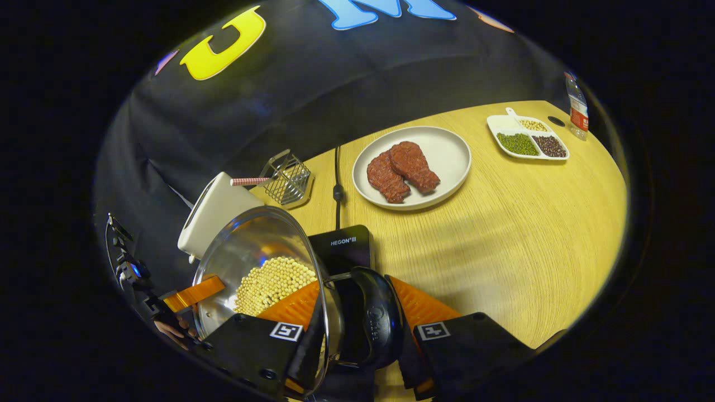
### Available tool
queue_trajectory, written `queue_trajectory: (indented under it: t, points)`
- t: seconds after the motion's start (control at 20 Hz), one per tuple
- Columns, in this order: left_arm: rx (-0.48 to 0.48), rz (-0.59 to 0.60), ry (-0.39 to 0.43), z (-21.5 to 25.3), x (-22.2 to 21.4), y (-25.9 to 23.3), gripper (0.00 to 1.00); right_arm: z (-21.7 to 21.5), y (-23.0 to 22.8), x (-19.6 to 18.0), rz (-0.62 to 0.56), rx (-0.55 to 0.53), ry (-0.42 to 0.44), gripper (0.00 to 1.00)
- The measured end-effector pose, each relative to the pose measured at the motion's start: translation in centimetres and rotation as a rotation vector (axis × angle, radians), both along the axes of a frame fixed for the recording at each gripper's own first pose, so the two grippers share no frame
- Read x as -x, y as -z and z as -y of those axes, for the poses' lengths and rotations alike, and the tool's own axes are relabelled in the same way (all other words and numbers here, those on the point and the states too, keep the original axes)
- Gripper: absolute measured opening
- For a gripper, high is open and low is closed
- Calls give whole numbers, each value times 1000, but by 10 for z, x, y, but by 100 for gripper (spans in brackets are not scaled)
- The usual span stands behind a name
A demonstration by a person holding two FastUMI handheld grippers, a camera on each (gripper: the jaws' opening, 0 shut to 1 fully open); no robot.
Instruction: First push the handle of the pot to place it horizontally, then grasp the pot with both hands and set it on the induction cooktop.
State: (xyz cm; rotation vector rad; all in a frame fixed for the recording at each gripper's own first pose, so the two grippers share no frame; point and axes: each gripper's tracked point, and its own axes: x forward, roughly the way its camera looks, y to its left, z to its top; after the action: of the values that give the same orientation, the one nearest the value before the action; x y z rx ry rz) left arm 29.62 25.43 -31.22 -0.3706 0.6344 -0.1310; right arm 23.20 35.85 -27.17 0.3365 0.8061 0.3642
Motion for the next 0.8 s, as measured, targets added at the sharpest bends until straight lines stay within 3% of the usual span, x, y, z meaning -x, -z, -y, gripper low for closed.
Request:
queue_trajectory:
  t: [0.1, 0.15, 0.2, 0.25, 0.35, 0.4, 0.45, 0.5, 0.55, 0.6, 0.65, 0.7, 0.8]
  points:
    - [1, 2, 4, 0, 0, 0, 51, 0, -1, 1, 2, 2, 0, 58]
    - [-3, 1, 6, 1, 0, 1, 58, -2, 0, 3, -3, -5, -3, 58]
    - [-17, -3, 9, 1, 1, 3, 55, -1, 0, 2, -4, -1, -4, 55]
    - [-37, -15, 6, 1, 0, 5, 62, 0, 1, 3, -5, 6, -6, 54]
    - [-85, -30, -2, 0, 2, 7, 61, 1, 3, 7, -15, 16, -7, 54]
    - [-111, -29, -4, -1, 2, 9, 52, 1, 3, 8, -14, 18, -7, 62]
    - [-130, -37, -2, -1, 3, 11, 52, -1, 4, 10, -14, 21, -8, 63]
    - [-140, -50, -7, -2, 5, 13, 63, 0, 4, 11, -16, 26, -10, 66]
    - [-142, -59, -16, -4, 7, 14, 63, 2, 6, 12, -20, 33, -14, 62]
    - [-138, -59, -27, -5, 7, 15, 70, 3, 8, 13, -26, 38, -21, 70]
    - [-139, -58, -44, -7, 8, 12, 75, 5, 9, 15, -30, 45, -26, 85]
    - [-136, -57, -56, -9, 10, 10, 75, 7, 8, 14, -27, 53, -28, 98]
    - [-127, -50, -61, -8, 14, 5, 86, 11, 4, 15, -14, 65, -31, 98]
